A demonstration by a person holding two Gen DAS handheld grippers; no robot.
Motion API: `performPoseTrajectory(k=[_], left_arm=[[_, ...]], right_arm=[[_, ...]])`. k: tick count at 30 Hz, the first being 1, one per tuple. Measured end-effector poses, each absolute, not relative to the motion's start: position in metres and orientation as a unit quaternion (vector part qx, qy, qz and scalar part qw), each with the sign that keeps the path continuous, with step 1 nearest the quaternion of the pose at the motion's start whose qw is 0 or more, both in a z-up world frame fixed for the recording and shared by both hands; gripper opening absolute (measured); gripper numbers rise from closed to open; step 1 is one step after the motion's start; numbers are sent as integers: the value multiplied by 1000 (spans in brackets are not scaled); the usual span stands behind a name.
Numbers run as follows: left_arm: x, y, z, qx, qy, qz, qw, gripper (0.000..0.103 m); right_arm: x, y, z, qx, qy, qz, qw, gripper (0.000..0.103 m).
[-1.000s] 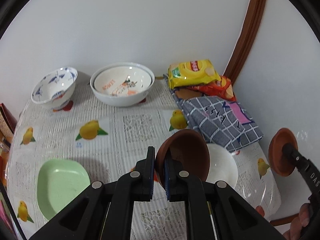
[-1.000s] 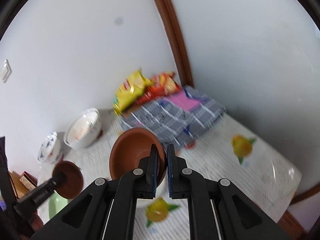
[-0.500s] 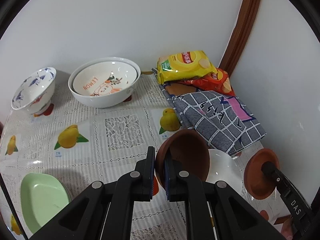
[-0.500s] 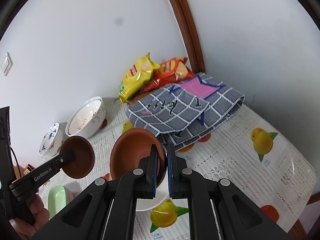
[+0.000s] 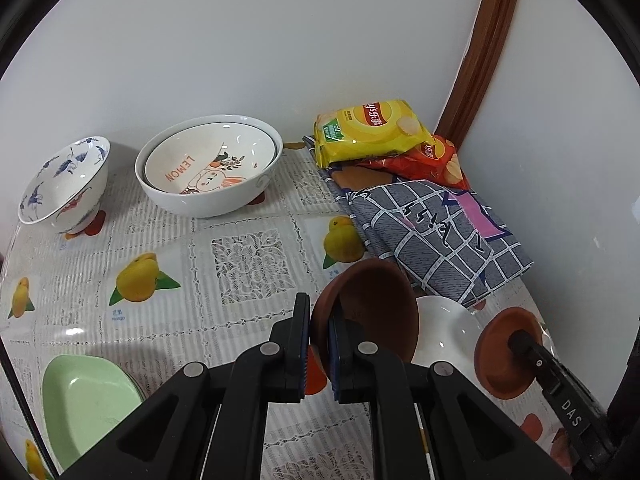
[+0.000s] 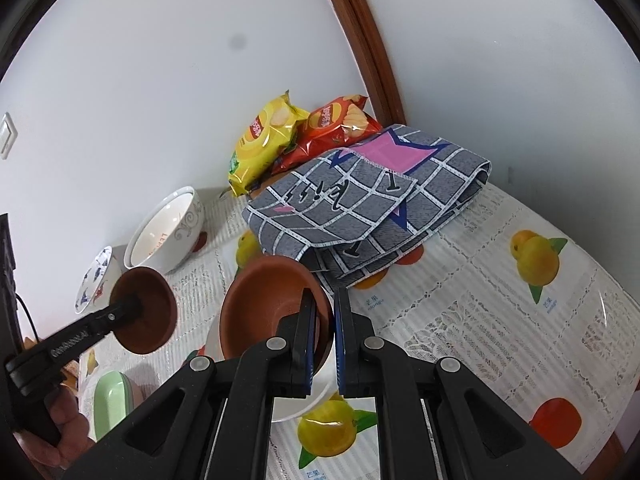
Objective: Organize plates and bowls
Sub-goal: 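Carry the terracotta bowl in the right tool over the large white bowl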
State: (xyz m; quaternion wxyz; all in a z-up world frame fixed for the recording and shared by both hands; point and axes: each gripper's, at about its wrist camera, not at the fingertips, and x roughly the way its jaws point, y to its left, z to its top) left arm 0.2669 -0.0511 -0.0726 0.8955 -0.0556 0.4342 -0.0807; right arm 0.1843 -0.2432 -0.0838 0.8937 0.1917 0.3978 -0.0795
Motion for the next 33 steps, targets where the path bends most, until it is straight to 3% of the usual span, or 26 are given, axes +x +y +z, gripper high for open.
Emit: performPoseTrajectory(k=[33], left_arm=[[264,-44,-65,-64,431,-85,896,8]], right_arm=[[214,-194,-128,60,459,-90,882,9]])
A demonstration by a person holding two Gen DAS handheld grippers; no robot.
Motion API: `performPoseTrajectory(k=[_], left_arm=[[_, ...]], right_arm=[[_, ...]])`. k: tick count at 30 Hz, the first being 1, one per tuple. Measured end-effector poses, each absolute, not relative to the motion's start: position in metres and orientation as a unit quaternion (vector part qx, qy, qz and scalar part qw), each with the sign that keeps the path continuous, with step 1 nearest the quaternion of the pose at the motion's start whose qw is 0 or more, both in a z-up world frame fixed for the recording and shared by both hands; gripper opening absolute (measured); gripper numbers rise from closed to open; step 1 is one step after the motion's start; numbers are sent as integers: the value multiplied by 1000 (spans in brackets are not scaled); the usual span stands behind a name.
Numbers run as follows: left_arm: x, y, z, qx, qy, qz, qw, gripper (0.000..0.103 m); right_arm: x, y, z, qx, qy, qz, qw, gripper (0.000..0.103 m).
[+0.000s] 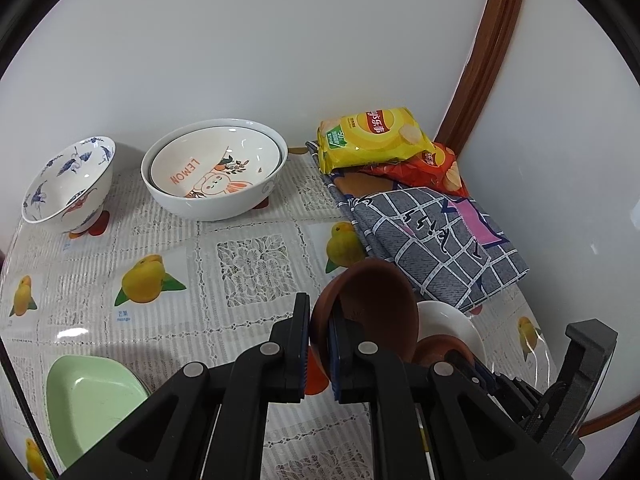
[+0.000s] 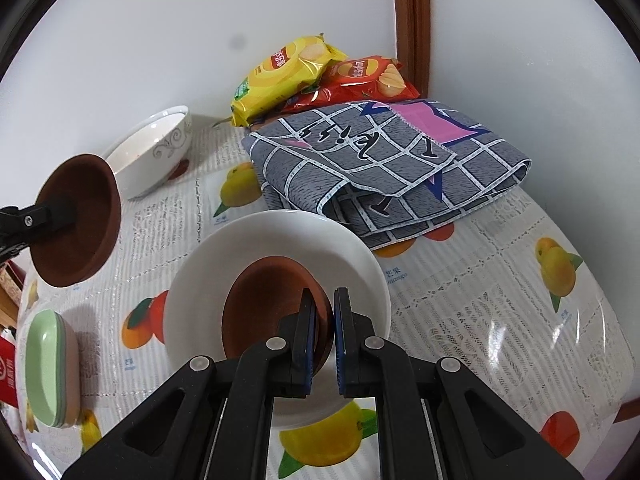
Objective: Organize plates and bowls
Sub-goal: 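Carry the terracotta bowl in the right tool over the large white bowl, then lower the terracotta bowl into the white bowl and open the right tool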
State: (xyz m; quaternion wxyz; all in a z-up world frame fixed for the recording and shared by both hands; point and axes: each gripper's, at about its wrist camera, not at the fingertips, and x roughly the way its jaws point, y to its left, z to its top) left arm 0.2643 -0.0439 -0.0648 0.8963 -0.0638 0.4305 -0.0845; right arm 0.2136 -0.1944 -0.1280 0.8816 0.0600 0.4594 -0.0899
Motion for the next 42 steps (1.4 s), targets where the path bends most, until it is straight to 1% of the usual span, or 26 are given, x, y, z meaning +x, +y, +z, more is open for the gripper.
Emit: performPoseTrajectory(k=[8,18,24,30,37,42], left_arm=[[264,-43,-65,-65,431,-85,896,8],[264,-40,-63,-70,430,-83,896,8],[264,-39,-63,-71,429,-85,897,8],[263,-37,-61,-76,428,-83,897,8],[264,-35,-60,-78,428,-83,896,8],[264,-35,-59,-79,429,-83,896,8]], right_arm=[[219,-187,-135,33,468,-94,878,9],[225,-183,-138,27,474,-96,875,9],[230,-177,-142,-11,484,-111,868,8],[234,-179,-144,-13,491,-106,864,9],[236,-178,-147,-21,502,-104,858,11],[240,-172,-151,-48,513,-103,851,14]])
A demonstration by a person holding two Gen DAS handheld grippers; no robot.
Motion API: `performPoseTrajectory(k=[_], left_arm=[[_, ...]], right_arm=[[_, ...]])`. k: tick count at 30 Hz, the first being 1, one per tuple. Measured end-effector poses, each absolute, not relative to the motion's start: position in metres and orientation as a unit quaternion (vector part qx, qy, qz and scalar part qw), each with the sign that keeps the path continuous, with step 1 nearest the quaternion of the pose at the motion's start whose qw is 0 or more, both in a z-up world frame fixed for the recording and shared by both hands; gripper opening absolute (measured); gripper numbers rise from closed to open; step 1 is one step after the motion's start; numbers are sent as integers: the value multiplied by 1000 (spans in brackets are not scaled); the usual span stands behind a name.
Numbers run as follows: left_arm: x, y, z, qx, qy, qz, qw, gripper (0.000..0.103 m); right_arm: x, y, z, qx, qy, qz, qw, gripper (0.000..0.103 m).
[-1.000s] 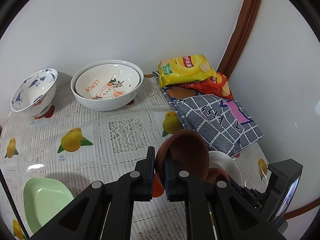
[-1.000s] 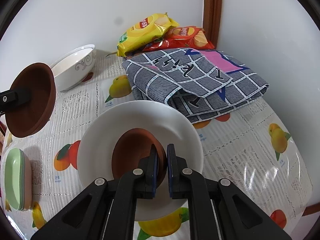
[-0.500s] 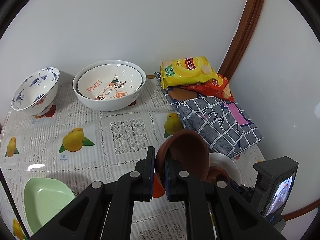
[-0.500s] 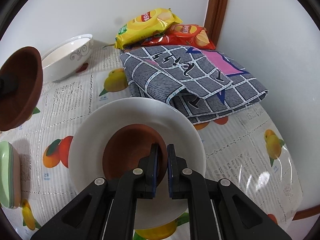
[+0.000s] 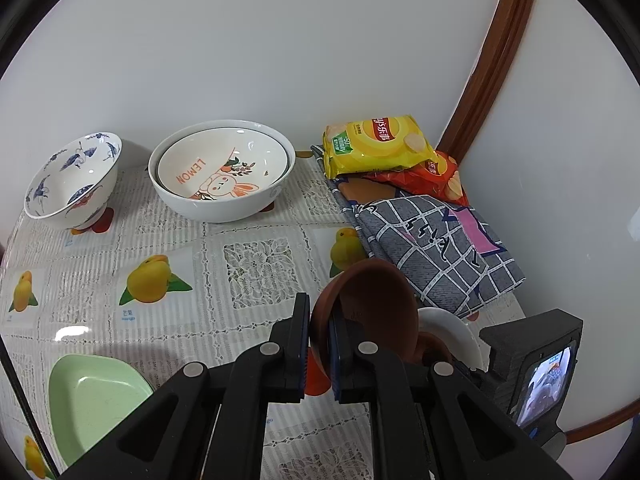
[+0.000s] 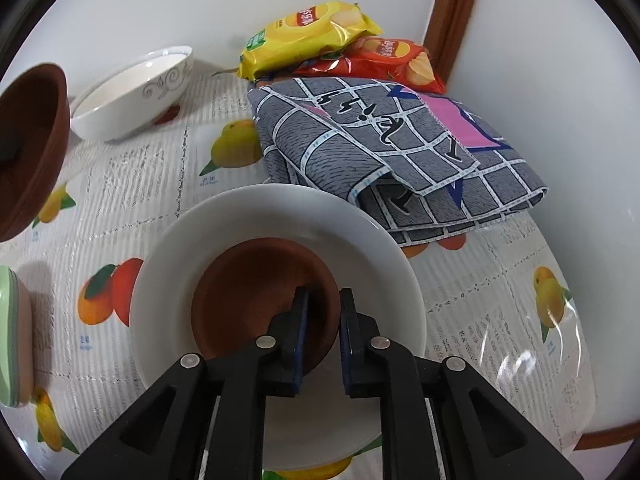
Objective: Organize plates and bowls
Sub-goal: 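Lower the terracotta bowl into the white bowl and open the right tool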
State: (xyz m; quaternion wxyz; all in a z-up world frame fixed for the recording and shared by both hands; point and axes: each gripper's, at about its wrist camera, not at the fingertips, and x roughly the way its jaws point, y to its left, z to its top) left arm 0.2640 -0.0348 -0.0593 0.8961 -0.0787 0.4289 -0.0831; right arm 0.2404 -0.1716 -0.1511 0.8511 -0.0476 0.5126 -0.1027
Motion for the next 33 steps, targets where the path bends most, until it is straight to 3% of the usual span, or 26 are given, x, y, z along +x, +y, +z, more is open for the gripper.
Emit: performPoseTrajectory(k=[24,28,33], left_arm=[[264,-34,-59,-78,430,-80,896,9],[264,-35,-59,-76,430,-80,896,9],[262,-40,-60,-70,430,-83,896,9]], right_arm=[[238,-168,-150,-76,511,-81,852,19],[233,-167,-144,-77,499,-79,859,34],[228,-169,-140,-67,497,-73,862,37]])
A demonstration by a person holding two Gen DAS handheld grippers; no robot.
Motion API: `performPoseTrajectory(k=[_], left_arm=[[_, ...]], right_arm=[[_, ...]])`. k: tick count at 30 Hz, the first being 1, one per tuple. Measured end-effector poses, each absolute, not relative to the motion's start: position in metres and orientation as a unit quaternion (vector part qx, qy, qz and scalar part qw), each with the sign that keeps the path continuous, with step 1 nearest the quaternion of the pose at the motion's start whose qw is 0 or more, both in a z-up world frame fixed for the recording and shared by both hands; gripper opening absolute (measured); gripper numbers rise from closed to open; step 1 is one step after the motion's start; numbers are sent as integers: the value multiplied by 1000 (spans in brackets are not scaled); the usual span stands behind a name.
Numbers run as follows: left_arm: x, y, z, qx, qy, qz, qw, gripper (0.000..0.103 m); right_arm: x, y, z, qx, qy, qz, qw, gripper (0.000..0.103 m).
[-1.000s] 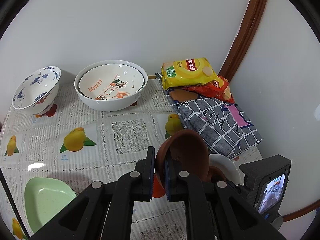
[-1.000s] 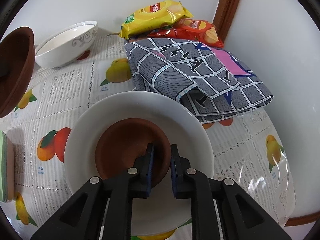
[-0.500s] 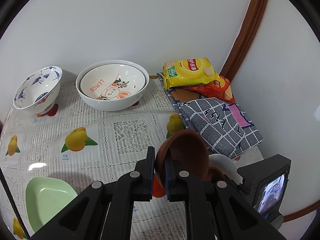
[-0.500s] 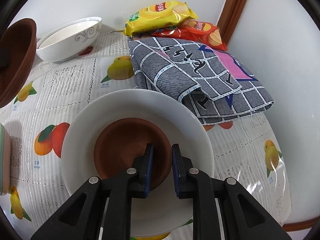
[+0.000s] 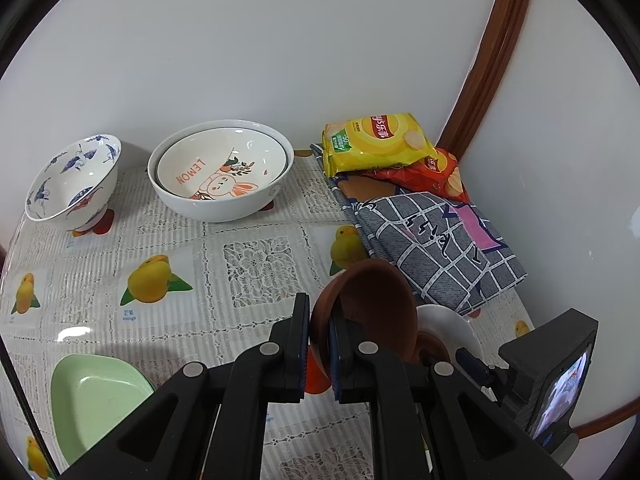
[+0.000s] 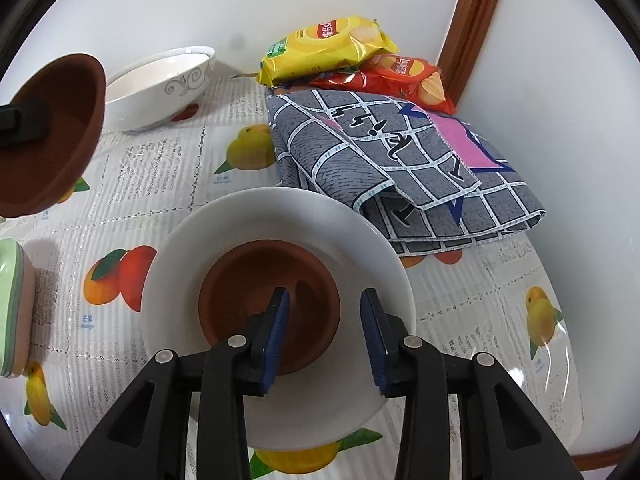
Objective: Organize plates and bowls
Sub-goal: 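Lower the terracotta bowl into the white bowl and open the right tool, then lower the left tool's terracotta bowl into the white bowl and open it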
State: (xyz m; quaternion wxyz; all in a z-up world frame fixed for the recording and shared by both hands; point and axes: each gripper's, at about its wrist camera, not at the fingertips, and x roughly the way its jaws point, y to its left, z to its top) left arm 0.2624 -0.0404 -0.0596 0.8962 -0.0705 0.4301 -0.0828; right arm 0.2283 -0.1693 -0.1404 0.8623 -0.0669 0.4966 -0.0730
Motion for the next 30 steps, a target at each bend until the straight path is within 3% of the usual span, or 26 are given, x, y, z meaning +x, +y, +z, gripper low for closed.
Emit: performPoseTrajectory(k=[30], left_arm=[[251,-132,-109,5,459,-132,878,9]], right_arm=[[169,-262,-96,40,422,-125,897,37]])
